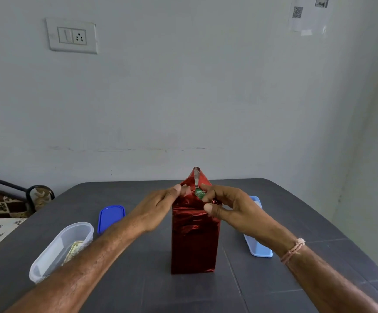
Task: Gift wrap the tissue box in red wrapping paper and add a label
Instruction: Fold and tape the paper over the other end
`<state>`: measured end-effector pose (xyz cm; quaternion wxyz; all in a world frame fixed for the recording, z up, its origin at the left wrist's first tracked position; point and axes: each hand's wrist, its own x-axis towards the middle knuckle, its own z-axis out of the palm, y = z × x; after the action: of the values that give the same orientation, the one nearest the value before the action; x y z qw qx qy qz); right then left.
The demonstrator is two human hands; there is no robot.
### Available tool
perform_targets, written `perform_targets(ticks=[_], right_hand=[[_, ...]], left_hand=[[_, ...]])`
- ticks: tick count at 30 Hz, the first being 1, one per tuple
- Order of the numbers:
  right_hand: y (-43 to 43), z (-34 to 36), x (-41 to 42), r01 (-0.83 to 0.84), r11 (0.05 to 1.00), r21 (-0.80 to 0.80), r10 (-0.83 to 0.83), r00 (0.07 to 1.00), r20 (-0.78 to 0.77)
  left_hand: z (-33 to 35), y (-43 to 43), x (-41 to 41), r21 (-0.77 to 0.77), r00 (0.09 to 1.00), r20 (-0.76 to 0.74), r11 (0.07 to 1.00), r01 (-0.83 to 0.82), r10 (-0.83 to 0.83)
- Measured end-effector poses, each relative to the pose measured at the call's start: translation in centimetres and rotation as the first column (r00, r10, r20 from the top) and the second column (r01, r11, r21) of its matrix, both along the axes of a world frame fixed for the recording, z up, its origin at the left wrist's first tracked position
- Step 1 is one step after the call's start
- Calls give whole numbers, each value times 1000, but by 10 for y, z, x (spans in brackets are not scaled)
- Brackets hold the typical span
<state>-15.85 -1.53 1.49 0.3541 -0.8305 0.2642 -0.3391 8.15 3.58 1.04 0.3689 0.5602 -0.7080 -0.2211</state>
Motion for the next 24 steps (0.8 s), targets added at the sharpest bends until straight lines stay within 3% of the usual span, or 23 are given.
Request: perform_targets(ticks=[10, 16, 19, 22, 24], right_hand=[[8, 1, 9, 98, 995, -24, -98, 995, 16], [10, 3, 11, 8, 992, 123, -21, 995, 102], [12, 4, 9, -26, 993, 116, 13, 994, 112], [14, 9, 4, -123, 977, 175, 83, 972, 218], [8, 11, 0, -63, 978, 198, 18, 974, 224]], left_hand=[[5, -4, -5, -45, 999, -15, 998, -44, 43], [6, -5, -4, -77, 997, 26, 994, -72, 74], [8, -6, -5, -88, 993, 62, 992, -90, 96], [9, -5, -6, -98, 990, 92, 991, -94, 103], [10, -5, -6, -89, 989, 99, 991, -102, 111]])
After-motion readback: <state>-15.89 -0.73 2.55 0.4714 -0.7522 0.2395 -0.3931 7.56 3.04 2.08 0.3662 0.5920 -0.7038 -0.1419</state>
